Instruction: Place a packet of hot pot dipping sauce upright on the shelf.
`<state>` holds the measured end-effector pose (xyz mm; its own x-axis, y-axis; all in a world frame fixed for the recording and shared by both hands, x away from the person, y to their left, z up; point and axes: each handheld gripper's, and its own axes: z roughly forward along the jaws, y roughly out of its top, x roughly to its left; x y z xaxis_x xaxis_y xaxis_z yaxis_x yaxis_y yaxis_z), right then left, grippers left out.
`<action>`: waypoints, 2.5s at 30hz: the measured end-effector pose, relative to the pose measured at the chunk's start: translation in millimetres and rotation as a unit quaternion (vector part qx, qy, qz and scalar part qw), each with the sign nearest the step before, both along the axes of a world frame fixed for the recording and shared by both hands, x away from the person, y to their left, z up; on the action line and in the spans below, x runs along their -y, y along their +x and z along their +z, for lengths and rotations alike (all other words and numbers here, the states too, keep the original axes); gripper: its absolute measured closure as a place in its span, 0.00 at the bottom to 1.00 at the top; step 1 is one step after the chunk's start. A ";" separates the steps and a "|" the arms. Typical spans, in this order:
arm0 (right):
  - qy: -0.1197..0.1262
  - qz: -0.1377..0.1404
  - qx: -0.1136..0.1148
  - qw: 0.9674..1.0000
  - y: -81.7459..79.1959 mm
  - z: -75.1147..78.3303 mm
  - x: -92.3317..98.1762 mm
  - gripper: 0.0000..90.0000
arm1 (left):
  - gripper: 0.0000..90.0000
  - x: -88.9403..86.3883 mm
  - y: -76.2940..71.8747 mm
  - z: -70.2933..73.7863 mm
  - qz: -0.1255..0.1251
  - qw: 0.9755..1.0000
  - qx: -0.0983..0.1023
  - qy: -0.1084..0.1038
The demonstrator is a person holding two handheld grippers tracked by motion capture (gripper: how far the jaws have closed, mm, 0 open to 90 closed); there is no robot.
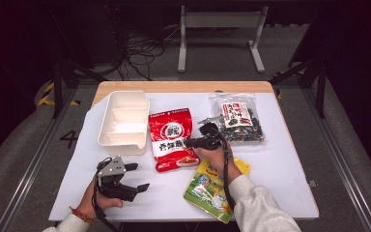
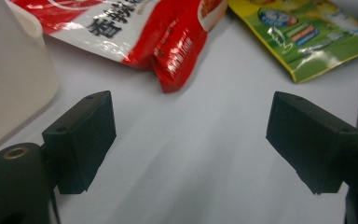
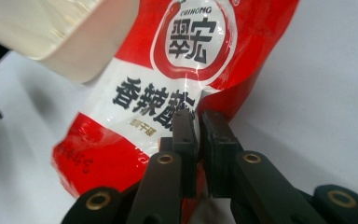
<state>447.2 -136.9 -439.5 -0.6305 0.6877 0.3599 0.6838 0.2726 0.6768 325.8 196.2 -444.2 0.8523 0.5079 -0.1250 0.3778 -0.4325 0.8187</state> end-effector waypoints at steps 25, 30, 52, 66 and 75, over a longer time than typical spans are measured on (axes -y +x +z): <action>0.111 0.112 0.149 0.976 -65.3 15.2 27.6 0.94 | 0.46 35.2 25.0 27.8 0.018 0.995 0.010 -0.095; 0.091 0.133 0.180 0.970 -77.5 24.1 17.5 0.94 | 0.87 38.0 25.3 43.2 0.015 0.994 0.037 -0.105; 0.086 0.093 0.195 0.973 -85.4 24.1 19.3 0.95 | 0.76 0.8 -1.2 51.2 0.053 0.992 0.104 -0.050; 0.125 0.084 0.200 0.968 -84.4 26.2 26.7 0.95 | 0.35 18.3 17.6 21.1 0.047 0.996 0.005 -0.078; 0.130 0.105 0.206 0.964 -89.3 29.5 22.7 0.95 | 0.88 37.9 24.6 40.0 0.021 0.993 0.050 -0.109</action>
